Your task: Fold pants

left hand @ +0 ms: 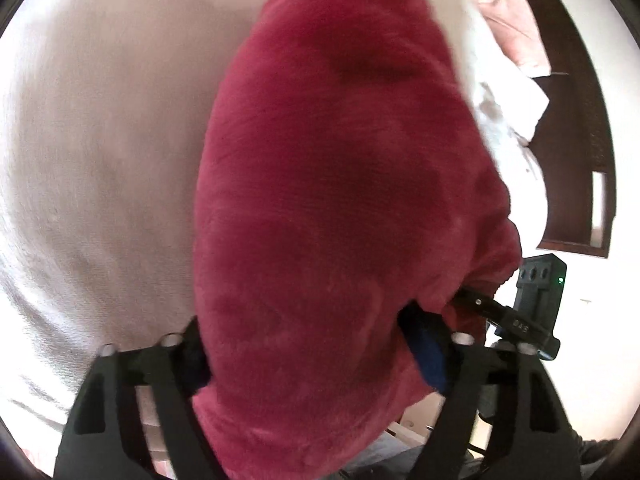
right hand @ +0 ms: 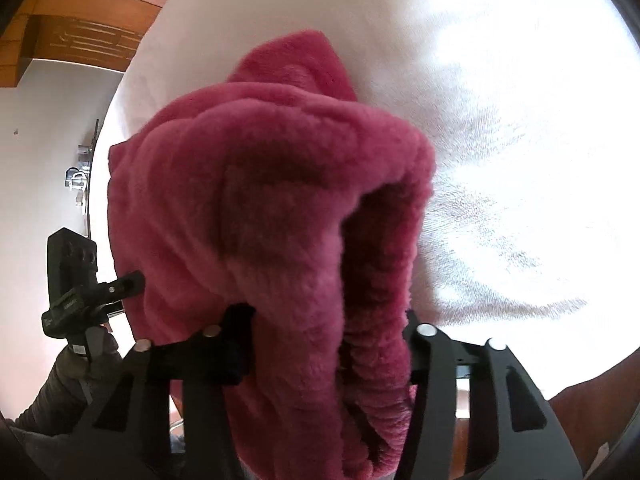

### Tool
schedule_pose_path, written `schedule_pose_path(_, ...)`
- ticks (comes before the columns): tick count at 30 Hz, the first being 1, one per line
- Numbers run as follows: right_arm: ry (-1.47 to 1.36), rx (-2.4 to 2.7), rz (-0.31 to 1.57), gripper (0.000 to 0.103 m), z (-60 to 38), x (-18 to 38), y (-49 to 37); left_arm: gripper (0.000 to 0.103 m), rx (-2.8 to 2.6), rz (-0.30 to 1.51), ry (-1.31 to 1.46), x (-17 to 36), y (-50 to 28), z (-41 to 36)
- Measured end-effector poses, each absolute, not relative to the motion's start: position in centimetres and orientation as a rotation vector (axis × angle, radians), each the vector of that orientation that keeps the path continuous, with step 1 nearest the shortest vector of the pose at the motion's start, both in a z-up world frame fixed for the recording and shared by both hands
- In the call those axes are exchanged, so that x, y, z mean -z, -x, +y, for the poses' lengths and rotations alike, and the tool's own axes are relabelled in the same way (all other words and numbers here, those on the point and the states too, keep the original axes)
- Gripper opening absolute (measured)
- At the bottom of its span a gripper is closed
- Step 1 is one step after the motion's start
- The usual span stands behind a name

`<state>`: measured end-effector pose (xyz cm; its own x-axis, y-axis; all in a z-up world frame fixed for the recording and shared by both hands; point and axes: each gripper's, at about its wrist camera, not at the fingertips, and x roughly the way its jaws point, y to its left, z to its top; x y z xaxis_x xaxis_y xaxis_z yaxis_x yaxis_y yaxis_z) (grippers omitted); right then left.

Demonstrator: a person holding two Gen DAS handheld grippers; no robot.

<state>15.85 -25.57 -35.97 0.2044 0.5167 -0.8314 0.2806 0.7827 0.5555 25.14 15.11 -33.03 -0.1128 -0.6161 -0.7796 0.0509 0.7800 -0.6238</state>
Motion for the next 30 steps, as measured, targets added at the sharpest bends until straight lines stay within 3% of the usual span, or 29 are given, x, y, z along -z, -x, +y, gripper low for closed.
schedule_pose_path(3,-0.695,-0.177,1.372,0.046,-25.3,34.2,-15.8,0.055,0.648,1.566,0.458,31.4,-25.3,15.4)
schedule_pose_path(6,-0.685,-0.185,1.345,0.045,-24.9,32.2,-16.2,0.051,0.69,1.525,0.464,30.1,-25.6,15.5)
schedule_pose_path(13,-0.666,-0.226,1.257,0.045,-23.3,28.6,-20.0,0.051,0.684,1.393,0.461,26.6,-28.0,17.2)
schedule_pose_path(23,-0.528,-0.353,1.11,0.045,-18.3,23.8,-32.1,0.051,0.559,1.193,0.488,22.8,-36.5,21.8)
schedule_pose_path(30,-0.462,-0.355,1.107,0.045,-16.1,24.1,-40.6,0.051,0.487,1.139,0.474,23.5,-42.6,22.2)
